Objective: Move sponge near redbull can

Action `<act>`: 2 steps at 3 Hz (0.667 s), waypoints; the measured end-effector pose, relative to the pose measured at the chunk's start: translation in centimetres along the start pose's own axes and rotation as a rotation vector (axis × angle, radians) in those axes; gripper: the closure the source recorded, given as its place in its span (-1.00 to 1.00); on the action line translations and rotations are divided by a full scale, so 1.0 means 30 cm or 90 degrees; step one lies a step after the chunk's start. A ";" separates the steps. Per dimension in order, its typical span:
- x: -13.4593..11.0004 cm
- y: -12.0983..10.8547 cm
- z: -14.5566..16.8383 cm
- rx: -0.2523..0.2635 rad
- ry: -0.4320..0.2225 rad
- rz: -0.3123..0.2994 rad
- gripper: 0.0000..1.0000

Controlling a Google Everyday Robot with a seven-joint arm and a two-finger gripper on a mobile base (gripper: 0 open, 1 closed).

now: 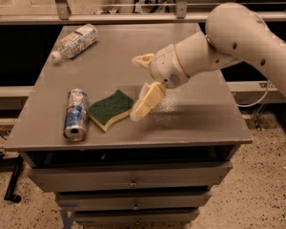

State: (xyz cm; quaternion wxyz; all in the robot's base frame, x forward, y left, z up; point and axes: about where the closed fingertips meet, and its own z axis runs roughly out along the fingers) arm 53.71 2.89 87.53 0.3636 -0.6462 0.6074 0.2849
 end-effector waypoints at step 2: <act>-0.029 -0.098 -0.284 0.027 -0.019 -0.035 -1.00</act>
Offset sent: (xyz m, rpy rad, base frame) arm 0.0147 -0.0467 0.0251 0.0146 -0.0219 0.0011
